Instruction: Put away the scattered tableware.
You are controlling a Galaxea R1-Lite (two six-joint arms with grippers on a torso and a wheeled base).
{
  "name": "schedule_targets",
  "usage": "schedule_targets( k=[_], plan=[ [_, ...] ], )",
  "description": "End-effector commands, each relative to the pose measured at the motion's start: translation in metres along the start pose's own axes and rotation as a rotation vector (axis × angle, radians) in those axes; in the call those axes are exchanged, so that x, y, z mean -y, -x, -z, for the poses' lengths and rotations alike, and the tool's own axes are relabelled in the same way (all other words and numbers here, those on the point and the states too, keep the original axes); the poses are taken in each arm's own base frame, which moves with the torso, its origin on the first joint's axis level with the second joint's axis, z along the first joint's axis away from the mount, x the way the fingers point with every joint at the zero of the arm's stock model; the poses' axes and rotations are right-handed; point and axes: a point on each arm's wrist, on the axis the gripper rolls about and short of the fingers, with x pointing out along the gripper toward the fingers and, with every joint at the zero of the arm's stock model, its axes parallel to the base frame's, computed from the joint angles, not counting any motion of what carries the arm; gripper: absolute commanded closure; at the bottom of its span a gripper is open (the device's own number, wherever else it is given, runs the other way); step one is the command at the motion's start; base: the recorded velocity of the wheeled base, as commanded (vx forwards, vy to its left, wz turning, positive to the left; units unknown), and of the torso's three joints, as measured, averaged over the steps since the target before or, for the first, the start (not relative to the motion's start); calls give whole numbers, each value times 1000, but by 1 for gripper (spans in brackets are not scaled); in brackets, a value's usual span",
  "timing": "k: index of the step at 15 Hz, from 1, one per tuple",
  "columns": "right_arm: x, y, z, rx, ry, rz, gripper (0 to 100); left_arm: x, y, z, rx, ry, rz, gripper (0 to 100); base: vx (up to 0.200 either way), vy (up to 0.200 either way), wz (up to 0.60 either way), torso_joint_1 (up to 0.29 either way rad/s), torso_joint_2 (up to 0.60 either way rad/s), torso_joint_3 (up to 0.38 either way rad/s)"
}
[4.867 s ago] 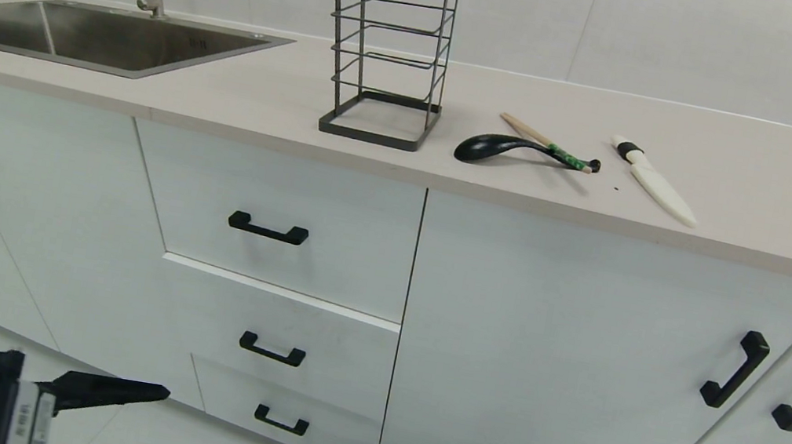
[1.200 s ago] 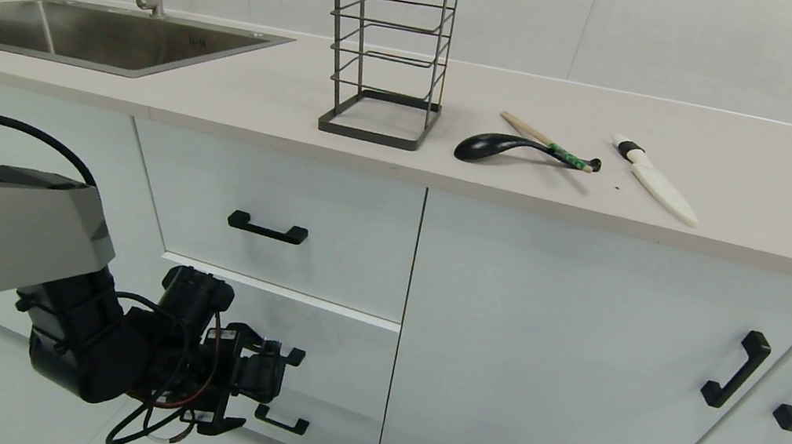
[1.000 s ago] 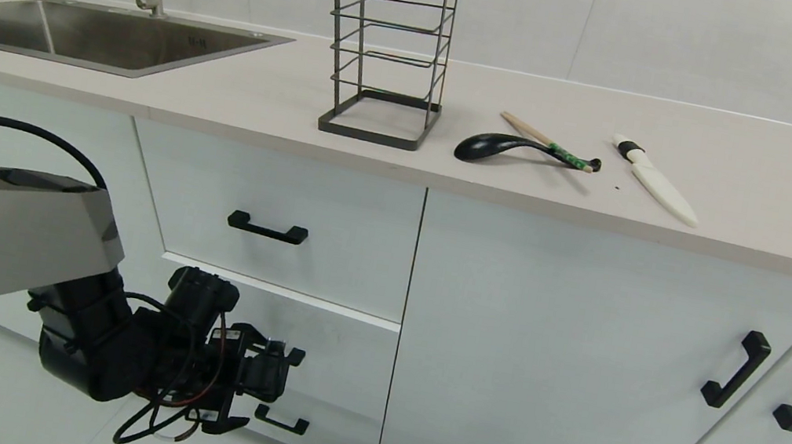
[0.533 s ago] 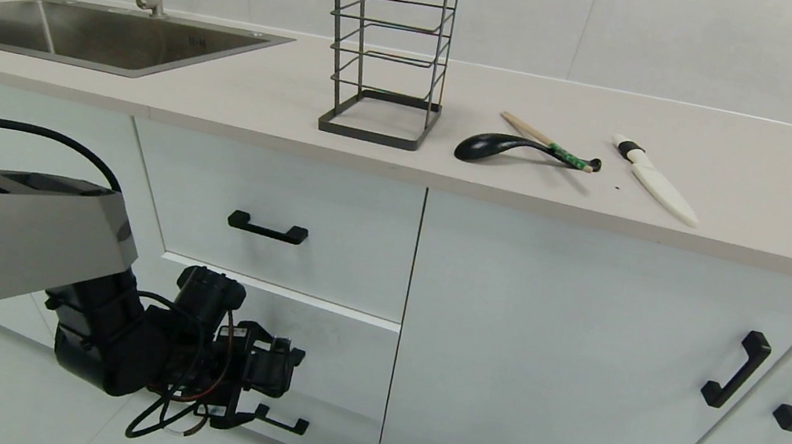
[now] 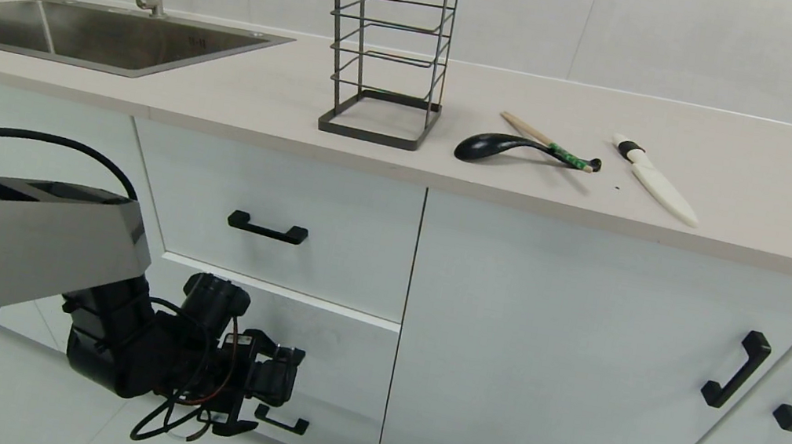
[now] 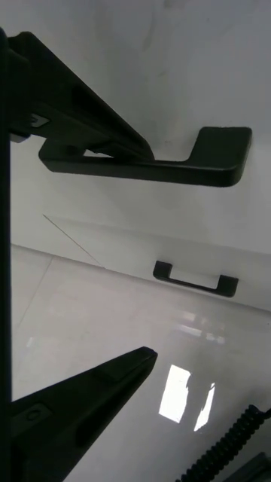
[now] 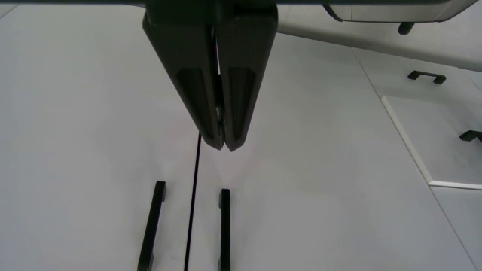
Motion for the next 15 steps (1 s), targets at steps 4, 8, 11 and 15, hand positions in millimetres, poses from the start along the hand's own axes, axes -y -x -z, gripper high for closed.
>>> schedule_targets(
  k=[4,8,11,15],
  plan=[
    [0,0,0,-3,0,-1,100,10,2,2,-8,3,32,0,0,0,0,0,0,0],
    [0,0,0,-2,0,-1,100,19,5,3,-14,6,56,0,0,0,0,0,0,0],
    [0,0,0,-2,0,-1,100,19,9,2,-13,5,51,0,0,0,0,0,0,0],
    [0,0,0,-2,0,-1,100,15,27,-3,-3,-1,14,0,0,0,0,0,0,0]
  ],
)
